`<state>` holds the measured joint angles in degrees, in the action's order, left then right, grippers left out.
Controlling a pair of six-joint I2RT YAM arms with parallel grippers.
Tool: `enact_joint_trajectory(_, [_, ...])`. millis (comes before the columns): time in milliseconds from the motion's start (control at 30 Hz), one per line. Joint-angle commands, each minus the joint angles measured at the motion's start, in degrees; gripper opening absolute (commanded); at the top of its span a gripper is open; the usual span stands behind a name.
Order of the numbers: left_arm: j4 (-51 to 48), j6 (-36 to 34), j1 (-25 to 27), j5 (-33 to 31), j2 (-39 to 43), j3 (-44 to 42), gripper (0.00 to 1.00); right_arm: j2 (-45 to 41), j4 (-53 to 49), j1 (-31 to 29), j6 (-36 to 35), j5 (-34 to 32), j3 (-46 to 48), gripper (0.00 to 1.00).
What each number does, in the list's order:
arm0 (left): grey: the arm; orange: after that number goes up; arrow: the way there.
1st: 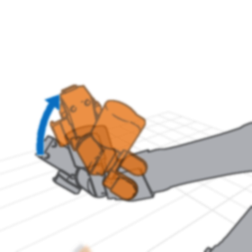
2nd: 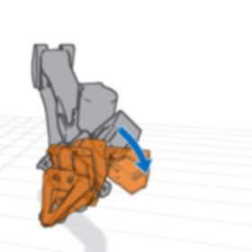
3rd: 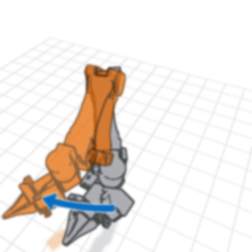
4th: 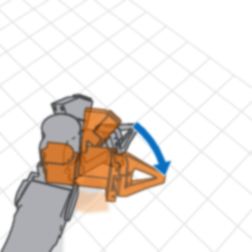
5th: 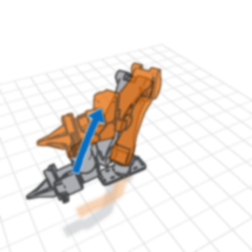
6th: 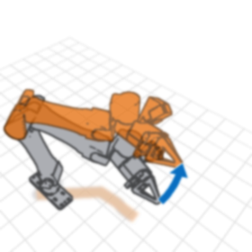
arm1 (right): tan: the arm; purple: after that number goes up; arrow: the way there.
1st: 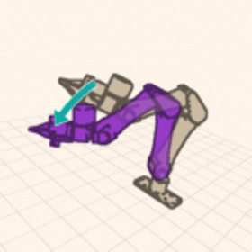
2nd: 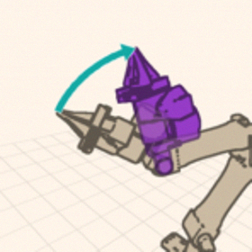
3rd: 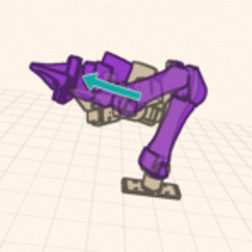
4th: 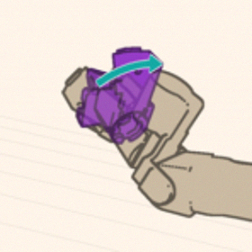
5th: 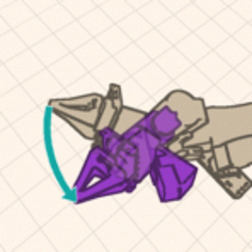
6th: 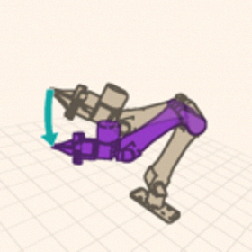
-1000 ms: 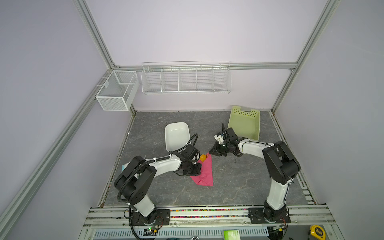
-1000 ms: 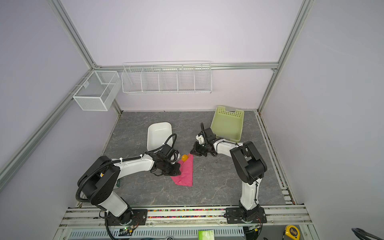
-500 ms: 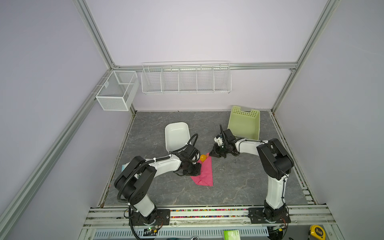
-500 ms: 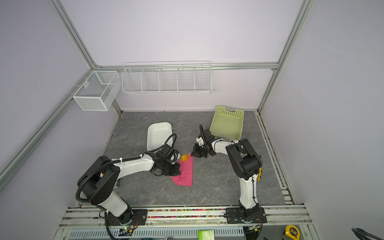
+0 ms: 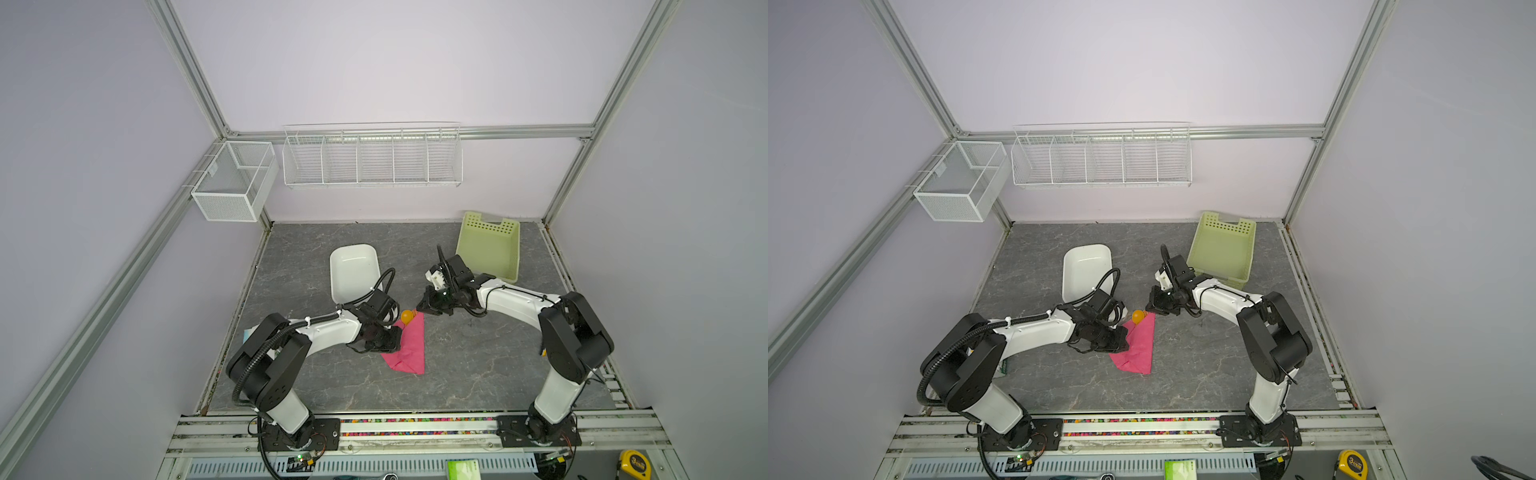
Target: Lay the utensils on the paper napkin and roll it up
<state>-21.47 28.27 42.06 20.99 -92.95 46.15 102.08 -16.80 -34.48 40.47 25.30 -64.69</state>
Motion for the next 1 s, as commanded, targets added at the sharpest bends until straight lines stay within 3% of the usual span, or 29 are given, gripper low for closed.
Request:
enact_joint_trajectory(0, [-2.15,0.2,0.21,-1.36,0.5,-1.89,0.0,-0.9,-4.74,-3.28,1.7,0.18,-0.61,0.07])
enact_joint_trajectory(400, [0.31,1.19,0.21,0.14,0.84,-2.49,0.0,3.91,-4.48,-9.72,4.81,-1.31,-2.13,0.07])
enact_joint_trajectory(967, [0.61,1.27,0.21,0.32,1.09,-2.51,0.0,10.48,-1.88,-10.01,4.58,0.82,-3.79,0.07])
